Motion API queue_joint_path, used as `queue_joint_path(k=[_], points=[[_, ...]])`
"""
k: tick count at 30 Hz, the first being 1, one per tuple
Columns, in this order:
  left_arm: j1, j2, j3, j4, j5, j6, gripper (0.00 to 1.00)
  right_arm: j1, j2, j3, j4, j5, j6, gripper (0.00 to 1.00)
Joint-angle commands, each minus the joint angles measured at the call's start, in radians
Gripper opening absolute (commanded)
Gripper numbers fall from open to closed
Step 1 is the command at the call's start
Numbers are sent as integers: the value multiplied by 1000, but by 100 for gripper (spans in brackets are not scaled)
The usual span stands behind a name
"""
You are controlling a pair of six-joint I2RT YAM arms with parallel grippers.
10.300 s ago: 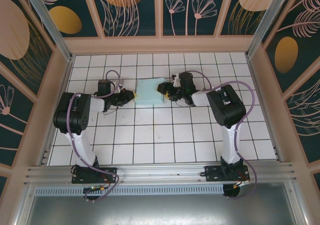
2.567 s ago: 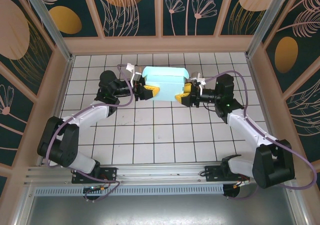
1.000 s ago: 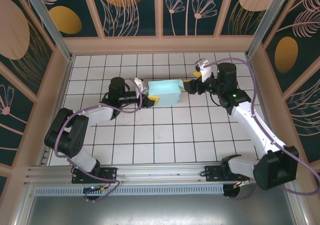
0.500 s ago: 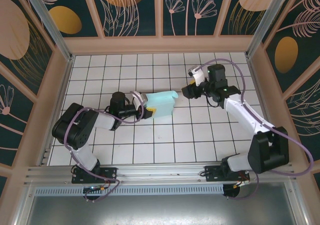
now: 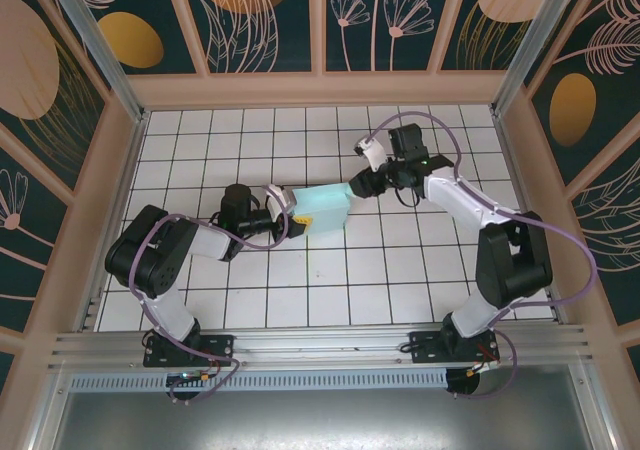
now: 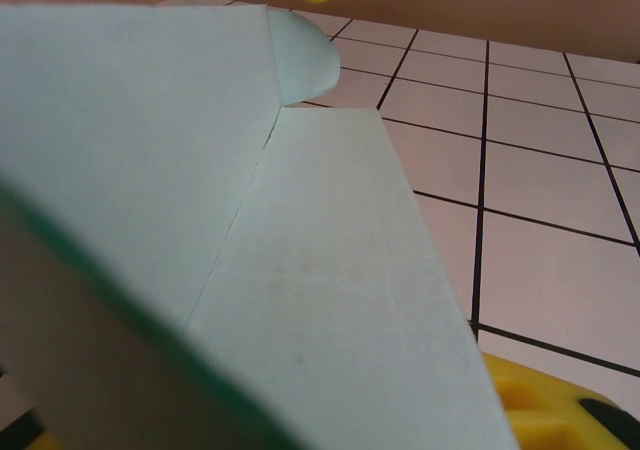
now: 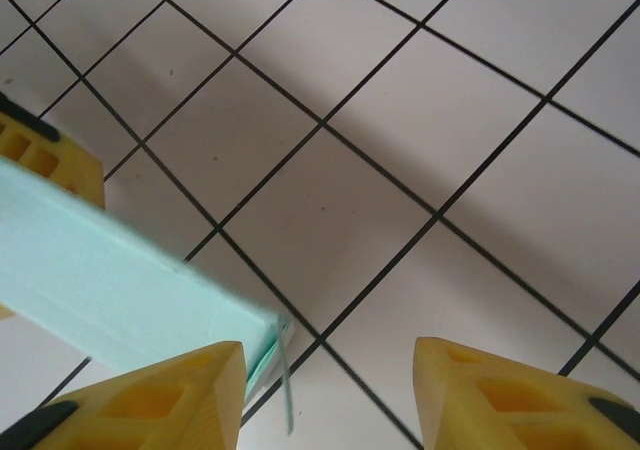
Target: Fold the paper box
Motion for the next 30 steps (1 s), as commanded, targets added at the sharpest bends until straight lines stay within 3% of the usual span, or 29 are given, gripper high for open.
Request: queue_joint_path(k=[1, 12, 18, 20, 24, 26, 28, 30], points=[[-4, 16, -1, -50, -12, 32, 32, 6, 43, 55, -42, -18, -3, 39], [-3, 21, 6, -62, -10, 35, 33, 3, 53, 53, -91, -84, -35, 37], [-3, 29, 12, -64, -9, 34, 33, -14, 16, 14, -54, -134, -16, 50], [-3, 28, 11, -60, -12, 34, 33, -15, 17, 8, -52, -136, -13, 50], [-4, 22, 7, -56, -12, 34, 33, -14, 43, 18, -69, -133, -8, 34], [-3, 22, 7, -58, -12, 33, 33, -14, 54, 27, -77, -135, -4, 15], [-4, 22, 7, -55, -14, 30, 33, -14, 58, 36, -83, -136, 2, 4], [-3, 20, 4, -40, -22, 22, 33, -12, 57, 39, -82, -130, 18, 0]])
